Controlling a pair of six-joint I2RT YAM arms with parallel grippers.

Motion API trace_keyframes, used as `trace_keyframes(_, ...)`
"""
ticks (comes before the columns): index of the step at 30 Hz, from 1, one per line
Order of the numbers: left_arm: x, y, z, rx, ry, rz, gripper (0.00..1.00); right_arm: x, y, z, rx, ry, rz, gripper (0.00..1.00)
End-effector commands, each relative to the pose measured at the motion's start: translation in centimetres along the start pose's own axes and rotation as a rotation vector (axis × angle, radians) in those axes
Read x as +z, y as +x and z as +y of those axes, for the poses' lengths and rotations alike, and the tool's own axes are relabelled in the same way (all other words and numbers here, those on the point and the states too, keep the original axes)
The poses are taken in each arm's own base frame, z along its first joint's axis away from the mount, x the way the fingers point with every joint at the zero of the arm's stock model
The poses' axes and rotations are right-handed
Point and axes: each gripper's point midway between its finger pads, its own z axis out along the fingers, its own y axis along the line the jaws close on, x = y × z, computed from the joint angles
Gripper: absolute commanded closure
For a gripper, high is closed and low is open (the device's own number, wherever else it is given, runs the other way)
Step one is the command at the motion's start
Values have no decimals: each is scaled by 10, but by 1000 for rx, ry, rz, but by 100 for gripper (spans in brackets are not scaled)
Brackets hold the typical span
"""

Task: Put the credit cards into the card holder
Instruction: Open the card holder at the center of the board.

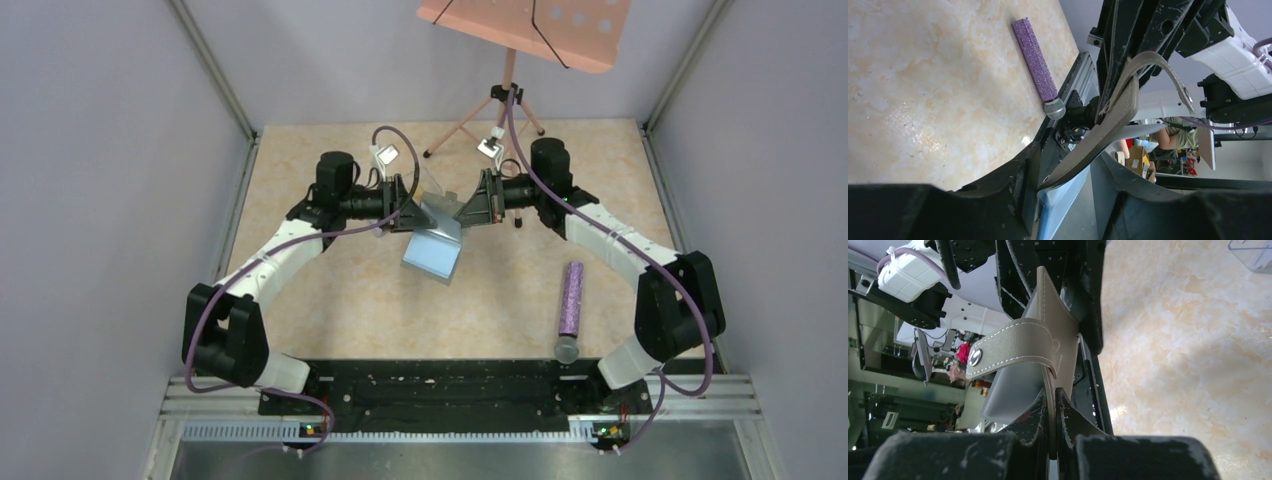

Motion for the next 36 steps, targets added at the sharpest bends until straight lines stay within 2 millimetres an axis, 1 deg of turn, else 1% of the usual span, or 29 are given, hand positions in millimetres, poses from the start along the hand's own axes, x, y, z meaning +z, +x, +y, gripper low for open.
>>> trace_keyframes(1,-7,-6,-26,82,89,-20,59,2,-4,-6,-14,0,-11,100)
trace_keyframes(3,-7,-6,-25,77,86,-21,67,2,-6,-9,-9,11,-19,100)
trace_keyframes(7,-7,-8,-23,74,71,-37,85,3,-6,-15,10,39,-30,100)
trace_keyframes(8,-7,-9,-22,72,67,-41,90,2,-6,-16,7,47,-33,96)
trace_keyframes(11,-7,-10,-21,70,52,-50,99,-2,-9,-22,-1,101,-55,78)
trace_keyframes(14,-10,-8,-14,47,4,-49,100,-17,-17,-30,-16,200,-101,62)
trace_keyframes(17,-11,-5,-7,40,-42,-37,100,-31,-22,-35,-35,262,-133,49)
trace_keyframes(20,-13,0,-2,30,-74,-11,100,-36,-21,-34,-56,283,-132,40)
trace_keyframes(24,-13,5,-3,31,-65,17,100,-36,-17,-31,-67,254,-113,35)
trace_keyframes(29,-12,10,-7,26,-37,45,100,-29,-11,-26,-72,192,-81,30)
trace_keyframes(36,-8,13,-11,20,-16,69,100,-6,3,-17,-70,114,2,27)
